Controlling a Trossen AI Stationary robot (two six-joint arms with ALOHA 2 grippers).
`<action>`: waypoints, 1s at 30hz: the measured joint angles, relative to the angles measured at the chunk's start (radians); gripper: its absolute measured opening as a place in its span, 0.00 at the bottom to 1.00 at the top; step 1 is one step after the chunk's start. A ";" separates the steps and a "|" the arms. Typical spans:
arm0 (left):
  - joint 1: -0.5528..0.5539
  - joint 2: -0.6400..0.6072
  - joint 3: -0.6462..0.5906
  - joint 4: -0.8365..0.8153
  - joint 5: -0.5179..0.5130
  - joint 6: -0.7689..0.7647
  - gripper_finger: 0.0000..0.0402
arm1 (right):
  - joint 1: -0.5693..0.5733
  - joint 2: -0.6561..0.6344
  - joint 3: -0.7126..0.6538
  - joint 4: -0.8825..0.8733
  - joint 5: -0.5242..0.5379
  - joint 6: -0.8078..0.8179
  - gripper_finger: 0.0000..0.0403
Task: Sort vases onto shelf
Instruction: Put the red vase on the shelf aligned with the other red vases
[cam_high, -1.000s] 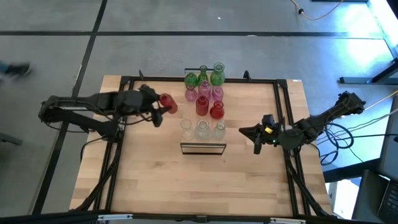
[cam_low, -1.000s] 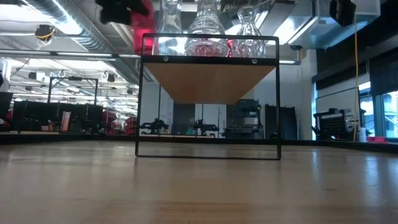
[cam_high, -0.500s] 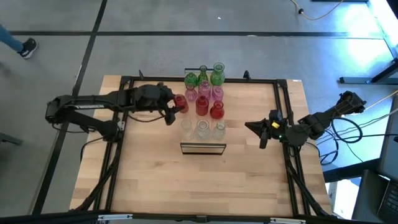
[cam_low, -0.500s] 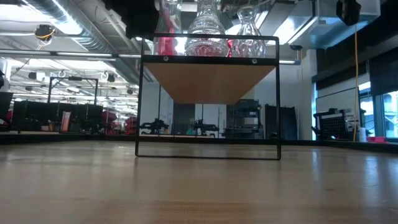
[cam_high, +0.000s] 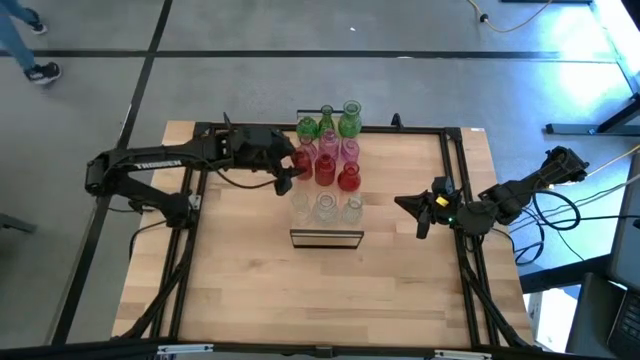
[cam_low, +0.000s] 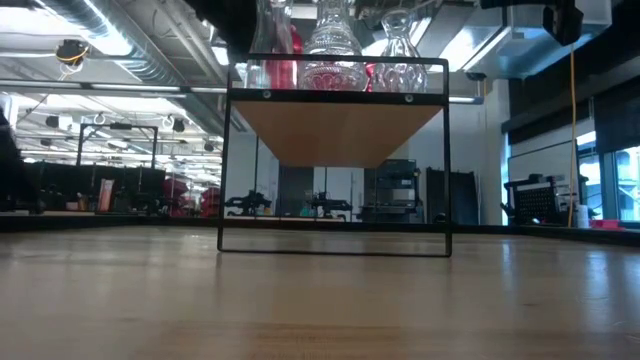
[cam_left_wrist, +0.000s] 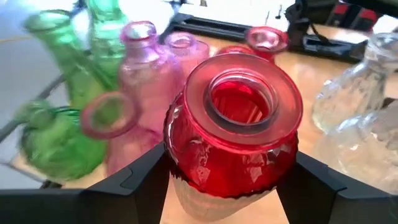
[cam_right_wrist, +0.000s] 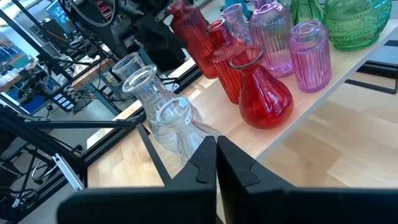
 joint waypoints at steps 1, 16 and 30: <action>0.000 0.016 0.013 -0.010 0.009 0.004 0.59 | 0.000 0.000 0.000 0.001 0.000 0.001 0.00; 0.016 0.056 0.040 -0.084 0.059 0.005 0.59 | 0.000 0.000 0.000 -0.004 -0.002 0.002 0.00; 0.030 0.064 0.040 -0.078 0.086 -0.013 0.59 | 0.000 0.000 0.000 -0.017 -0.007 0.006 0.00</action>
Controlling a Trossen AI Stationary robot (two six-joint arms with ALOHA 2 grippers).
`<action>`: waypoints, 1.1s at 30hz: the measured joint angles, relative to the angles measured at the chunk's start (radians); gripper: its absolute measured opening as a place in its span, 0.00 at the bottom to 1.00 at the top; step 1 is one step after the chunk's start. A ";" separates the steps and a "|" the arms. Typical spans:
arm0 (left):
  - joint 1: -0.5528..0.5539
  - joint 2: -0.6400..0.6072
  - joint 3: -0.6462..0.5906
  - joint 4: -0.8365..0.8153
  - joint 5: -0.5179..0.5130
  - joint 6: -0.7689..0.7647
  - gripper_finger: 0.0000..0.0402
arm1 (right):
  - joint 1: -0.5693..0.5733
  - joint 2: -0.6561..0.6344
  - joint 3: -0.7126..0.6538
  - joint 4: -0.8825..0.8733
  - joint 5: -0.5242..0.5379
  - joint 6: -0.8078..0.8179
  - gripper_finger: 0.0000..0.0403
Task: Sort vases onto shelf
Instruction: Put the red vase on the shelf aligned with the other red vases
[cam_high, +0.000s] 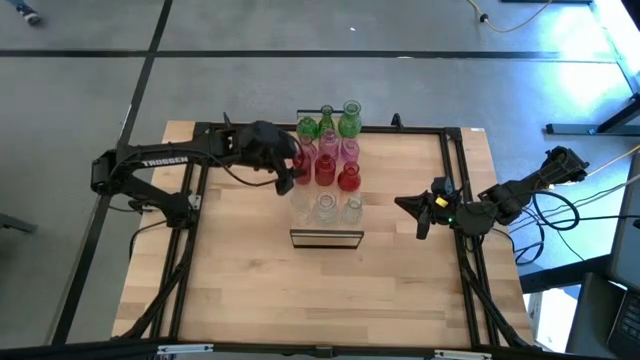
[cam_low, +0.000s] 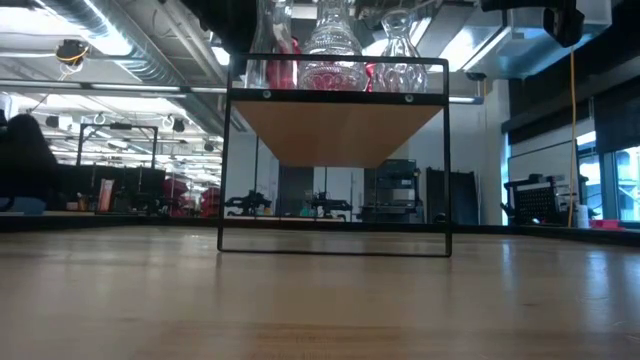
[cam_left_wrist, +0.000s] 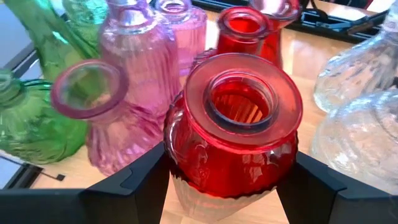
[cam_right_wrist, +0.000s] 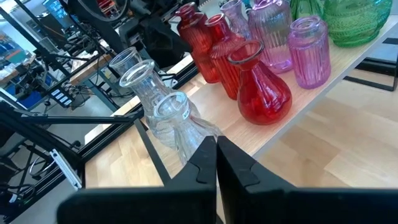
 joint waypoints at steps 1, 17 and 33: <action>0.003 0.000 0.000 0.000 0.002 -0.002 0.59 | 0.000 0.000 0.000 0.000 -0.003 0.000 0.00; 0.015 0.041 0.000 0.002 0.070 -0.028 0.59 | 0.000 0.000 0.000 0.001 -0.006 0.003 0.00; 0.005 0.053 0.002 -0.005 0.047 -0.028 0.59 | 0.000 0.000 0.000 0.005 -0.048 0.027 0.00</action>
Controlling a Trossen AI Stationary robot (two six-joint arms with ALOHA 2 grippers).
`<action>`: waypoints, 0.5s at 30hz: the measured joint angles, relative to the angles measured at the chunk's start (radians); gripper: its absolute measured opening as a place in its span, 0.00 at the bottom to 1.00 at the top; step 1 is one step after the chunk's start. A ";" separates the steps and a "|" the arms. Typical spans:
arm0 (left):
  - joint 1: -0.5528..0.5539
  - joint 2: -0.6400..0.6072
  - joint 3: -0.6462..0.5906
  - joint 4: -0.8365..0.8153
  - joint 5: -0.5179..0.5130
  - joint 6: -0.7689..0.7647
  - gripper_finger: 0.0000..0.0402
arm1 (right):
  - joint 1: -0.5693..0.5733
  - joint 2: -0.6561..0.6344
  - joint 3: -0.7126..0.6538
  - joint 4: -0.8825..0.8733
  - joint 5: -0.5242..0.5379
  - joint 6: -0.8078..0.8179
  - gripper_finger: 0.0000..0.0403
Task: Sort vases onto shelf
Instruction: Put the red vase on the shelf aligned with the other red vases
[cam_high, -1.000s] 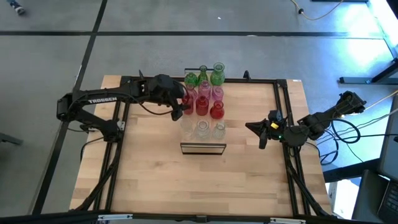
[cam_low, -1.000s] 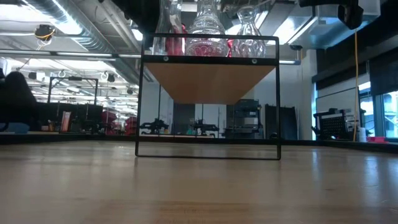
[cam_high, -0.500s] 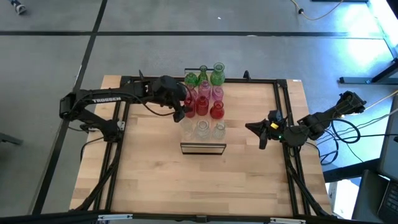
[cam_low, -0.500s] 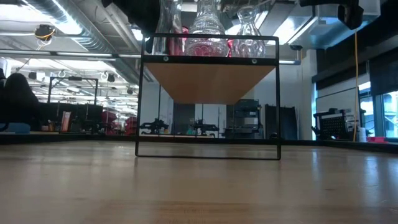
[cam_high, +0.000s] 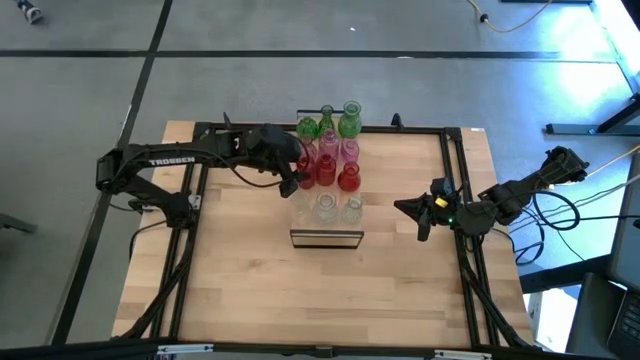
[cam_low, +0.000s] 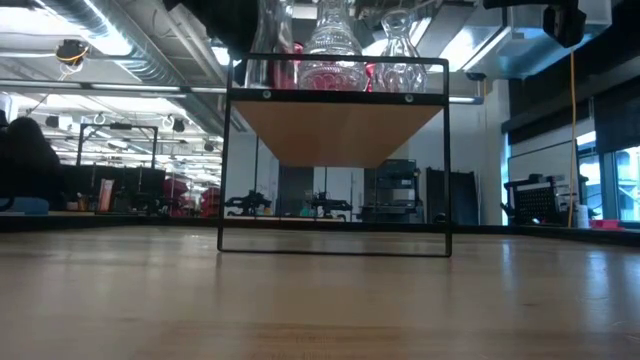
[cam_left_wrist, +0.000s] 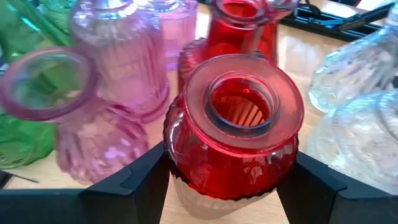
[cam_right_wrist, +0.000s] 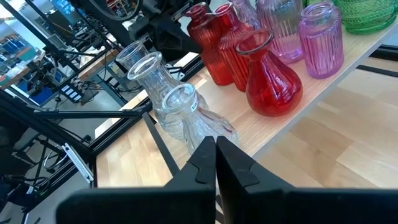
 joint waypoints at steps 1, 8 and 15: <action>-0.003 0.000 0.000 0.000 0.000 -0.002 0.60 | 0.000 0.000 0.000 0.000 0.000 0.000 0.00; -0.006 0.000 0.000 -0.009 0.000 -0.005 0.65 | 0.000 0.000 0.000 0.000 0.001 0.000 0.00; -0.005 0.001 -0.002 -0.014 -0.007 -0.006 0.66 | 0.000 0.000 0.000 0.002 0.000 -0.001 0.00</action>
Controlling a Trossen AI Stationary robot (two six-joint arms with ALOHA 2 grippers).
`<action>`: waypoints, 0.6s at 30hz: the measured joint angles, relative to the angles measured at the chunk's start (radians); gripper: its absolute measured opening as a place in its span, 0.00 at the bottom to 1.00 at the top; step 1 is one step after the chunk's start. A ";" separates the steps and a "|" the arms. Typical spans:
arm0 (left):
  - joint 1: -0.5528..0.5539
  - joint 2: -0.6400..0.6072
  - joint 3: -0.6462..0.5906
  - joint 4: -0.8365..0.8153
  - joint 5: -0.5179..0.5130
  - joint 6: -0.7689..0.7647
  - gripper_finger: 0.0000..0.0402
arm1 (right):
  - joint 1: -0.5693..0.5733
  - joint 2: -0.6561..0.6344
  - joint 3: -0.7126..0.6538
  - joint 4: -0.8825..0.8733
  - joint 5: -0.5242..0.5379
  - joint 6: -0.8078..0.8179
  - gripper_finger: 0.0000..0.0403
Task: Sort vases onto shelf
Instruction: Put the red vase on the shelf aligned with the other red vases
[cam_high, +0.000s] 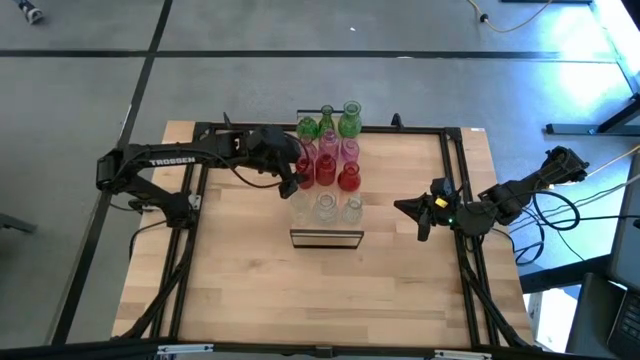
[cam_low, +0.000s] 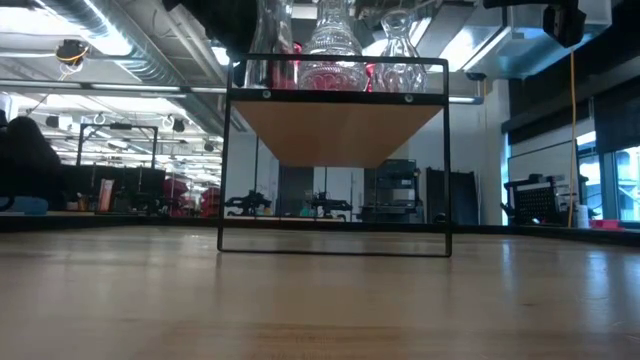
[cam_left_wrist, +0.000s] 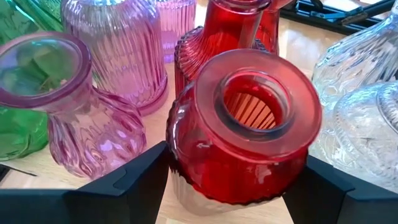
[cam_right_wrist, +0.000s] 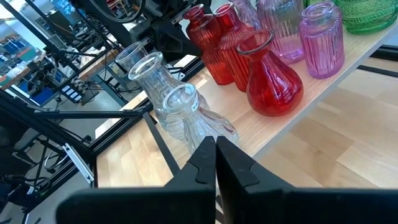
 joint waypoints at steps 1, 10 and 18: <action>0.000 0.000 0.000 0.000 0.000 0.000 0.66 | 0.000 0.000 0.000 0.000 0.000 0.000 0.00; 0.001 -0.003 0.000 0.001 0.002 0.000 0.66 | 0.000 0.000 0.000 0.001 0.000 -0.001 0.00; 0.000 -0.004 0.003 0.002 0.012 0.000 0.66 | 0.000 0.000 0.000 0.001 0.000 -0.001 0.00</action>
